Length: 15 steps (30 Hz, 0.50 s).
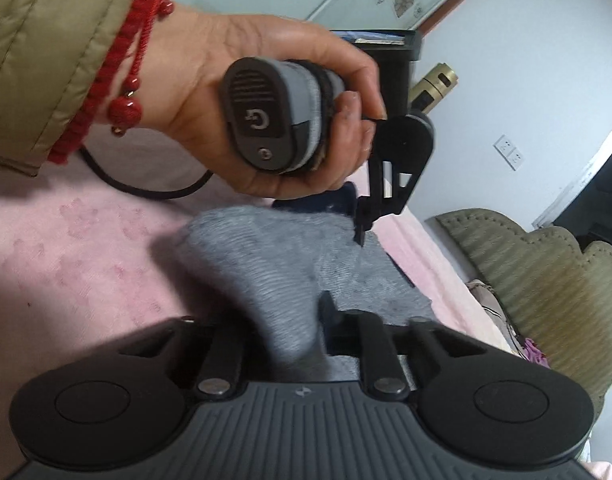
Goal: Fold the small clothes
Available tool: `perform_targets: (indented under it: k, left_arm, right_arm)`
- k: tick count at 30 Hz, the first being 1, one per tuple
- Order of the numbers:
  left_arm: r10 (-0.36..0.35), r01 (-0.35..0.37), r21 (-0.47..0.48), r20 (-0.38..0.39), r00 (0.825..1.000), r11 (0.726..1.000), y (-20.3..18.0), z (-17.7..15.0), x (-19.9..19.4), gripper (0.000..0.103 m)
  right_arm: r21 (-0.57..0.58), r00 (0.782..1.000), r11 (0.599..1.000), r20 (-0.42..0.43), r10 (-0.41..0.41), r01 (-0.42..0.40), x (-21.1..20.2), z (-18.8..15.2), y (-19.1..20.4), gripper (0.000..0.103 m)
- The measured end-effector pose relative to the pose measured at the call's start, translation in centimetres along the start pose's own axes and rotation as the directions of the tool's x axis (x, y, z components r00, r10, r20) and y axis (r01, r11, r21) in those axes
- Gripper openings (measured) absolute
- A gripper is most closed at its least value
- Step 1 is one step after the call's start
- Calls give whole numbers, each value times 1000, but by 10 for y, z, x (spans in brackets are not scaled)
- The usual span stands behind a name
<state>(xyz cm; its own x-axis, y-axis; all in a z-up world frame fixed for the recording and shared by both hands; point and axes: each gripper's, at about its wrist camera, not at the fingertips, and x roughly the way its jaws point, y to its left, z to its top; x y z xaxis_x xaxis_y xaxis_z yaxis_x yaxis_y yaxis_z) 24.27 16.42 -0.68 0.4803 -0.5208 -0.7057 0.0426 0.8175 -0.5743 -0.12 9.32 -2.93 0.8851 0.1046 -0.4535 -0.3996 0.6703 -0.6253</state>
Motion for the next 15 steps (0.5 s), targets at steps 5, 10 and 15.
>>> perform_targets:
  k: [5,10,15]
  left_arm:
    - [101,-106,92,63,993,990,-33,-6,-12,13]
    - [129,-146,154,116,985,977,-71,-10,-32,13]
    - [135,-156,154,140,981,976,-106,-15,-46,13]
  right_arm:
    - [10,998,1000,59,-13,12,-13,-6,-8,8]
    - [62,994,997,94,-47,41,-28,-13,-27,7]
    - [116,989,990,113,-91,78,-45,-24,-53,7]
